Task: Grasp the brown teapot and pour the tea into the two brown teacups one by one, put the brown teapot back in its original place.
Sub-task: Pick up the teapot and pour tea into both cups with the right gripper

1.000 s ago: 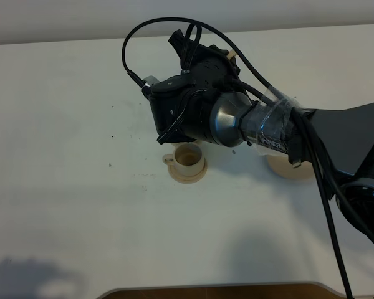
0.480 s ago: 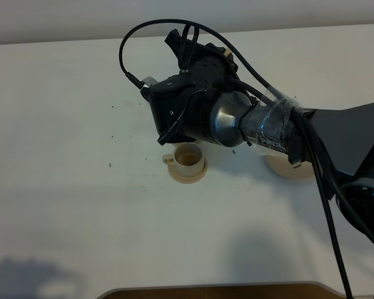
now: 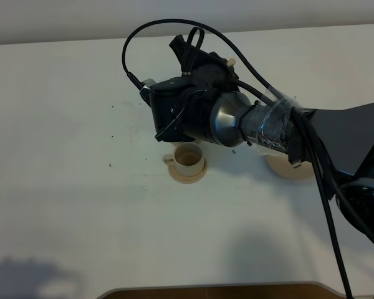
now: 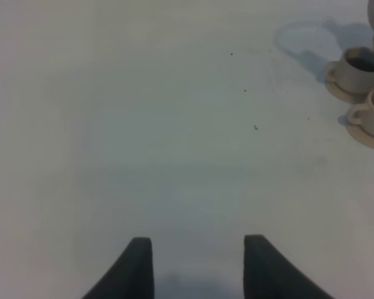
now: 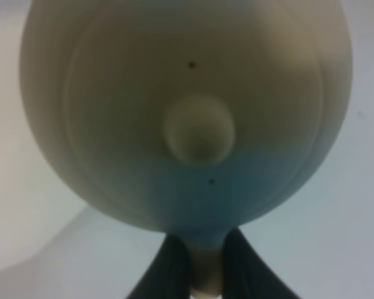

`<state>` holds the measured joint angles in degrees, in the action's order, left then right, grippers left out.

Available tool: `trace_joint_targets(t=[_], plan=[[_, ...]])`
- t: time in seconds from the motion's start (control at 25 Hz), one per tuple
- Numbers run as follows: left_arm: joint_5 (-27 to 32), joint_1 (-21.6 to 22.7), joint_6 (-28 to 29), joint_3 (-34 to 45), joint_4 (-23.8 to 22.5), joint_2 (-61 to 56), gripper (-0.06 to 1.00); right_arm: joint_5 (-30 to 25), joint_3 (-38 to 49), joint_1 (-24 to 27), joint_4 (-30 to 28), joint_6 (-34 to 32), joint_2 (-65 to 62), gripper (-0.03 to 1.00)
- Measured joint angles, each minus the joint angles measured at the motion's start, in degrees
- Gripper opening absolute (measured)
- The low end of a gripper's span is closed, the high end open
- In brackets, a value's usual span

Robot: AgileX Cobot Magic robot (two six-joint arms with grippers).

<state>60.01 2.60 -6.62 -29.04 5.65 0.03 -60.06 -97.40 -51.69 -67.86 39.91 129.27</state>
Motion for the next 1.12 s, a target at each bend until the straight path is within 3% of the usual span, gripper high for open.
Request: trace_joint_targets(t=[0.4, 0.64, 0.96, 1.12], plan=[[0.0, 0.0, 0.0, 0.0, 0.0, 0.0, 0.37, -3.1, 0.0, 0.4, 4.0, -6.3, 0.0, 0.10], [0.0, 0.0, 0.0, 0.0, 0.0, 0.0, 0.37, -5.8, -0.5, 1.2, 9.2, -9.8, 0.0, 0.10], [0.0, 0.0, 0.0, 0.0, 0.0, 0.0, 0.37, -9.0, -10.5, 2.1, 21.9, -14.1, -0.2, 0.10], [0.0, 0.0, 0.0, 0.0, 0.0, 0.0, 0.37, -9.1, -12.7, 4.8, 32.0, -16.1, -1.7, 0.10]])
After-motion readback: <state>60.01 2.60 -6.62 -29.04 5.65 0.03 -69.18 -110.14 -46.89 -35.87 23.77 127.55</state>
